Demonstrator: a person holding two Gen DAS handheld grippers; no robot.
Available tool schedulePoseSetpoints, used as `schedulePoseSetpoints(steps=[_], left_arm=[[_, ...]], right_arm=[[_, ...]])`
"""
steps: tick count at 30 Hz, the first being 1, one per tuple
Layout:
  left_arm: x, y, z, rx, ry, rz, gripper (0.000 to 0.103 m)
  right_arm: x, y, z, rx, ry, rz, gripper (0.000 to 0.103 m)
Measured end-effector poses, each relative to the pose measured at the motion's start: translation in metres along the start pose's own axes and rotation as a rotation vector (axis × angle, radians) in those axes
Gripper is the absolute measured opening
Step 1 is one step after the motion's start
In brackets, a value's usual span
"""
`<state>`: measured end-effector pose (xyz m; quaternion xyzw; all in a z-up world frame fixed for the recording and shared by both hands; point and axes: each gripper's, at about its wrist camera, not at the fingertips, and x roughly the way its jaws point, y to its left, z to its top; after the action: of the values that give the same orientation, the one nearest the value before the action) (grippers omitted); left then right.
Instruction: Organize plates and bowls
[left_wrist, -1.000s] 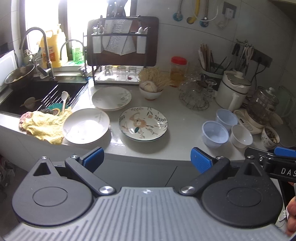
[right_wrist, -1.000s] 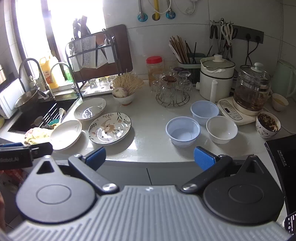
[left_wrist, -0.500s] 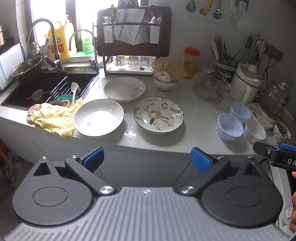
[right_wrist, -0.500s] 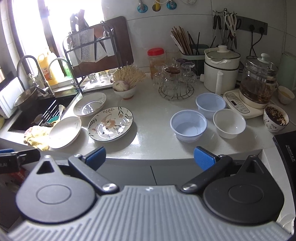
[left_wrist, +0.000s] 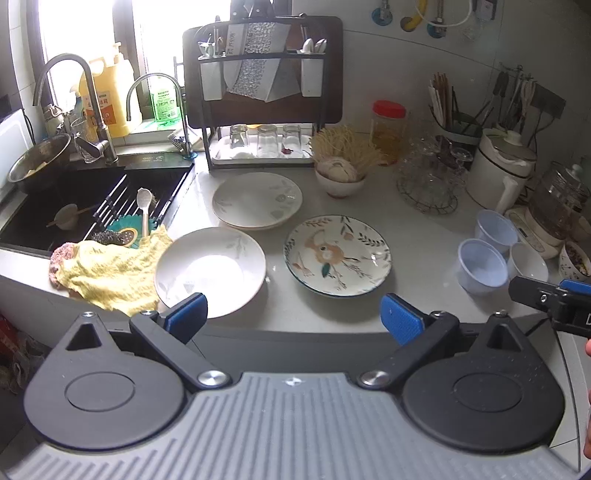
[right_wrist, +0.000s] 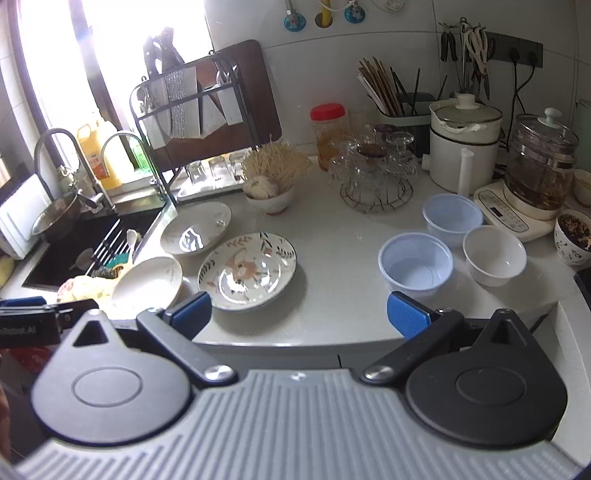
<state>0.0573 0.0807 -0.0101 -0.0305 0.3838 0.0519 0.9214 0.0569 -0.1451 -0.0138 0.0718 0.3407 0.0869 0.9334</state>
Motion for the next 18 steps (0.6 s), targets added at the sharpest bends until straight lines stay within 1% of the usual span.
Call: schedulePoseSetpoints(steps=[4,7,14,16,18], left_arm=[[0.013,0.027,0.015,-0.008,-0.007,-0.003,0.101],[0.027,0.049,0.027,-0.022,-0.008,-0.001,0.101],[0.066,0.098,0.052,-0.058,0.011,-0.053,0.101],[0.081,0.11,0.057,-0.036,0.03,-0.087,0.101],[0.092,0.121,0.061,-0.002,0.027,-0.107,0.101]], right_arm=[[0.013,0.02,0.011,0.001,-0.028,0.013,0.103],[0.025,0.038,0.018,-0.001,-0.036,0.008,0.103],[0.062,0.077,0.032,0.011,-0.024,0.035,0.103],[0.075,0.089,0.034,0.016,-0.013,0.04,0.103],[0.088,0.1,0.037,0.044,0.008,0.053,0.103]])
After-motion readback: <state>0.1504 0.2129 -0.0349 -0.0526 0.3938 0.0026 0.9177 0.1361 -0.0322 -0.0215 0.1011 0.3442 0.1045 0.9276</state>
